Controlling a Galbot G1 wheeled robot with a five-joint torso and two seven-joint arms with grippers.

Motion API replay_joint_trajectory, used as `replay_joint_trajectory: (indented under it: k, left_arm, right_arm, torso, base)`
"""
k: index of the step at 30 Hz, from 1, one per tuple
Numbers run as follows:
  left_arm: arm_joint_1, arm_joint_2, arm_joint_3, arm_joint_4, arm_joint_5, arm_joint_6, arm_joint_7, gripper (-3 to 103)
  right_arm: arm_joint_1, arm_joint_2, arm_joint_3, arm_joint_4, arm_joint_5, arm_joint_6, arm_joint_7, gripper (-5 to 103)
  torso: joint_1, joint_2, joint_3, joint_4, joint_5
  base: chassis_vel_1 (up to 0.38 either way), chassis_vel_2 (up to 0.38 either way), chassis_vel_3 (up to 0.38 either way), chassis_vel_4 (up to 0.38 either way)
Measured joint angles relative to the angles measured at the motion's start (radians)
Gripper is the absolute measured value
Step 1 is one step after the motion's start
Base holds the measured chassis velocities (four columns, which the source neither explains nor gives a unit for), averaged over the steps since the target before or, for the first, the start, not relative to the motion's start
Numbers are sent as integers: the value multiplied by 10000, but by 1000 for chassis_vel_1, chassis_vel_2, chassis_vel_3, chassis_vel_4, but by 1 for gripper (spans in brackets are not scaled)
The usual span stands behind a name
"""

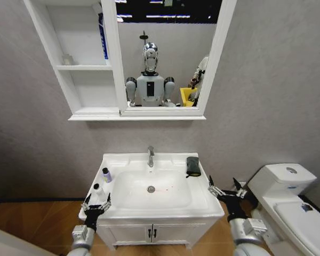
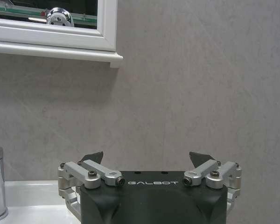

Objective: Move facial cleanser and shampoo from washbasin to cabinet, then wipe washbasin with towel.

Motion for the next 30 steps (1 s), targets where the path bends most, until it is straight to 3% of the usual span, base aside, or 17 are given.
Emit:
replay_joint_trajectory:
  k: [3, 5, 8, 10, 11, 13, 14, 16, 19, 30]
  left_arm:
    - [-101, -3, 24, 7, -18, 83, -1, 95]
    - [-181, -11, 79, 41, -35, 202, 0, 80]
    - [-206, -21, 94, 63, -59, 237, 0, 74]
    - [-231, -33, 116, 67, -159, 359, 0, 63]
    - [-231, -33, 116, 67, -159, 359, 0, 63]
    - [-285, -43, 103, 93, -173, 381, 0, 52]
    - [-285, -43, 103, 93, -173, 381, 0, 52]
    - [-349, -56, 85, 151, -179, 391, -2, 41]
    - [-404, -73, 81, 191, -190, 433, -16, 32]
    - [-411, -98, -7, 189, -264, 454, -14, 30]
  right_arm:
    - [-9, 0, 2, 0, 16, 0, 0, 100]
    - [-14, 13, -14, 0, 22, 0, 0, 100]
    - [-22, 23, -25, 0, 23, 0, 0, 100]
    - [-44, 23, -27, 3, 31, 0, 1, 100]
    - [-44, 23, -27, 3, 31, 0, 1, 100]
    - [-52, 13, -19, 18, 52, 0, 1, 100]
    - [-52, 13, -19, 18, 52, 0, 1, 100]
    - [-63, 20, -28, 24, 60, -1, 1, 100]
    - [-79, 25, -41, 29, 61, 0, 1, 100]
    - [-70, 14, -61, 62, 38, -5, 1, 100]
  torso:
    - [0, 0, 0, -1, 1]
    - [0, 1, 0, -1, 0]
    - [0, 0, 0, 0, 1]
    - [0, 0, 0, 0, 1]
    - [0, 0, 0, 0, 1]
    - [0, 0, 0, -1, 1]
    - [0, 0, 0, -1, 1]
    - [0, 0, 0, 0, 1]
    - [0, 0, 0, -1, 1]
    - [0, 0, 0, -1, 0]
  base:
    - [0, 0, 0, 0]
    - [0, 0, 0, 0]
    - [0, 0, 0, 0]
    - [0, 0, 0, 0]
    - [0, 0, 0, 0]
    - [0, 0, 0, 0]
    - [0, 0, 0, 0]
    - [0, 0, 0, 0]
    - [0, 0, 0, 0]
    - [0, 0, 0, 0]
